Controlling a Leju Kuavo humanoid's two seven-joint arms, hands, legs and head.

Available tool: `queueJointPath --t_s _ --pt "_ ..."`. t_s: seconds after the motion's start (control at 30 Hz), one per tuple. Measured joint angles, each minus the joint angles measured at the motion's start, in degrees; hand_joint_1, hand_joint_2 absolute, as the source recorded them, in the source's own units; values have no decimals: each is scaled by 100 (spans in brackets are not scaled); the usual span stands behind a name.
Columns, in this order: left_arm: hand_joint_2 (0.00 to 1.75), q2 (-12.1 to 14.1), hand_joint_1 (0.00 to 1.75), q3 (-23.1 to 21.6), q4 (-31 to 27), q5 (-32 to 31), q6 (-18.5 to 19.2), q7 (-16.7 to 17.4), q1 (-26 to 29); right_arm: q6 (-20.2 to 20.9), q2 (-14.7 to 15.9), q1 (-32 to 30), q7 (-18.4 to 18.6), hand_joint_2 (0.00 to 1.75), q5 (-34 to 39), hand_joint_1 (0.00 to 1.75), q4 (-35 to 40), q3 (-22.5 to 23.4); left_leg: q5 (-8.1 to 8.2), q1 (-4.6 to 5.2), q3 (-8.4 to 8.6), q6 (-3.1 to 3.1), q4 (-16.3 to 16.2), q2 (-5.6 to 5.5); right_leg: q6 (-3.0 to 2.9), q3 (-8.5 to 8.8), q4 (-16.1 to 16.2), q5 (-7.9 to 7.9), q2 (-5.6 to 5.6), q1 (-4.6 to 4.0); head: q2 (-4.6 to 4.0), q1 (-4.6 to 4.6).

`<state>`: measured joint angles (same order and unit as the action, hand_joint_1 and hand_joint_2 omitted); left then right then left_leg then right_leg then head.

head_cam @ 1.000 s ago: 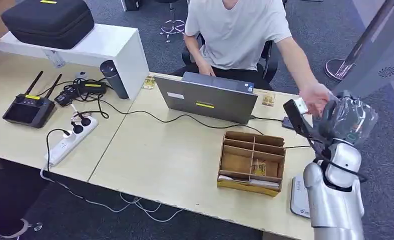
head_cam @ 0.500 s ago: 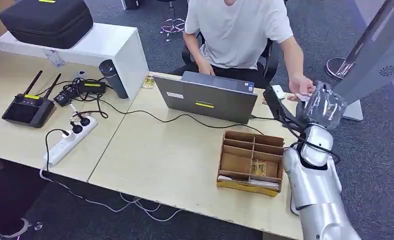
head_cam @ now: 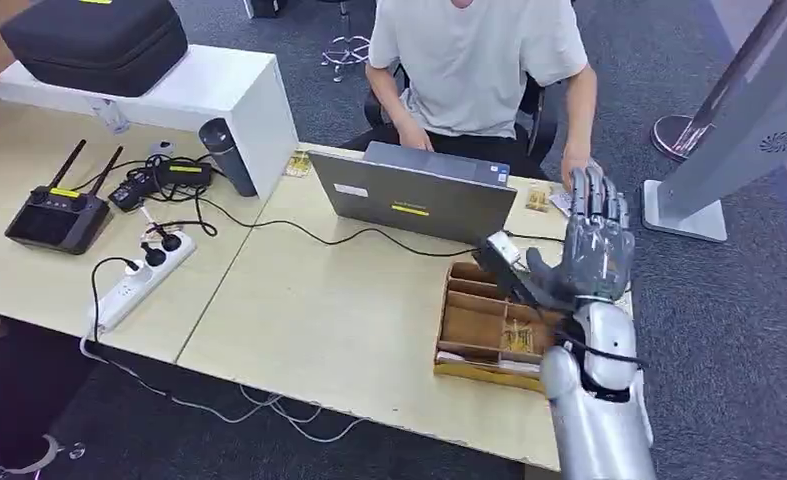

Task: Pass the card to the sensor for recognition and then transmit it.

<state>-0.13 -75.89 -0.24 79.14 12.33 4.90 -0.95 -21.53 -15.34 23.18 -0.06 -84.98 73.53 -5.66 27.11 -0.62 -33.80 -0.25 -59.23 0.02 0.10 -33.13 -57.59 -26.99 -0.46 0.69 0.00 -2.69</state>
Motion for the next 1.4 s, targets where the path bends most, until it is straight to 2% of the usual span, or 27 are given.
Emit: queueJointPath --t_s 0.13,0.27,0.57,0.97,1.27,1.4 --pt "175 -55 0 0 0 114 -40 -90 61 -160 120 -971 -129 175 18 0 938 -250 10 1 0 7 0 2 -1 -1 1 -7 2 0 0 -2" --pt "175 -81 0 0 0 160 -55 -127 90 -284 328 -1546 -199 175 13 0 1487 -344 11 3 -3 8 0 3 2 0 1 -9 2 1 0 0" --pt "175 -98 0 0 0 169 -74 -129 90 -291 527 -1899 -221 175 11 0 1934 -433 10 2 -1 8 0 3 1 1 1 -7 4 1 0 0" --pt "175 -105 0 0 0 197 -94 -181 98 -343 634 -2088 -273 175 57 0 2015 -435 11 2 -3 8 0 3 2 1 1 -9 3 1 0 -2" --pt "175 -105 0 0 0 164 -92 -260 105 -494 713 -2077 -602 175 151 0 1099 -280 11 2 -1 7 0 4 2 2 1 -8 5 1 0 0" --pt "175 -118 0 2 0 193 -107 -265 107 -481 675 -2169 -496 175 -153 0 966 -412 11 1 -1 7 0 4 2 2 1 -8 4 1 0 -2"
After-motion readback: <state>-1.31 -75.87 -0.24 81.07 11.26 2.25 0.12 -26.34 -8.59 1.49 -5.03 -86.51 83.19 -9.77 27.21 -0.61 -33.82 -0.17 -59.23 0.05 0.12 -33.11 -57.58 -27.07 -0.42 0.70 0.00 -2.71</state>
